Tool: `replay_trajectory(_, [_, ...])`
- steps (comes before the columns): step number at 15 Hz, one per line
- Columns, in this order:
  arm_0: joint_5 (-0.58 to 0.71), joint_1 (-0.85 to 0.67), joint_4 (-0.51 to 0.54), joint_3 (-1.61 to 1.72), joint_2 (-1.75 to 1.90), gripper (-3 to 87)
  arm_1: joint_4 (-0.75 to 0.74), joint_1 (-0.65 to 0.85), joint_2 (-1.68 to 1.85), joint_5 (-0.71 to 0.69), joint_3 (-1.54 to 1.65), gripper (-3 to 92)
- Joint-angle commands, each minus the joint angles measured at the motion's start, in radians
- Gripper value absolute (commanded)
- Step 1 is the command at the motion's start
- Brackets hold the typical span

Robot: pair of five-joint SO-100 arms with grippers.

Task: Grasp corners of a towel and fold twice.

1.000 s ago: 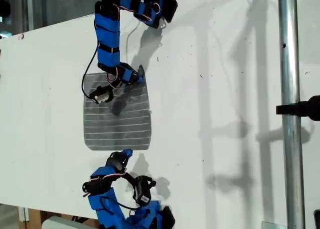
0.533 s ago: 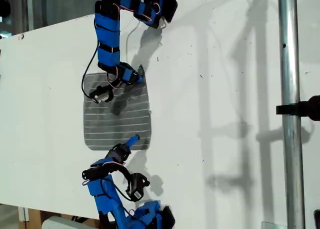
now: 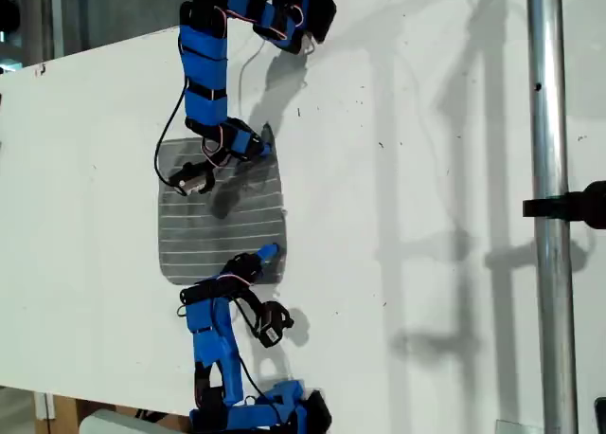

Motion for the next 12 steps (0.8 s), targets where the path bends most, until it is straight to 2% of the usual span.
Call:
replay_trajectory(1, [-0.02,-0.012,-0.015,-0.064,-0.031,30.9,-0.008,0.005,0.029,-0.012,0.006,-0.2])
replay_trajectory(3, [-0.029,-0.021,-0.008,-0.098,-0.103,32.0,-0.009,0.003,0.035,-0.012,0.012,-0.2])
replay_trajectory(7, [-0.095,-0.035,0.034,-0.086,-0.132,23.6,-0.012,0.003,0.041,-0.012,0.018,-0.2])
replay_trajectory(8, [-0.103,-0.04,0.04,-0.067,-0.129,12.8,-0.014,0.003,0.046,-0.012,0.023,-0.2])
replay_trajectory(9, [-0.091,-0.037,0.031,-0.058,-0.118,-2.6,-0.017,0.003,0.049,-0.012,0.025,-0.2])
replay_trajectory(12, [-0.094,-0.006,-0.021,-0.072,-0.095,-2.5,-0.017,0.006,0.054,-0.012,0.031,-0.2])
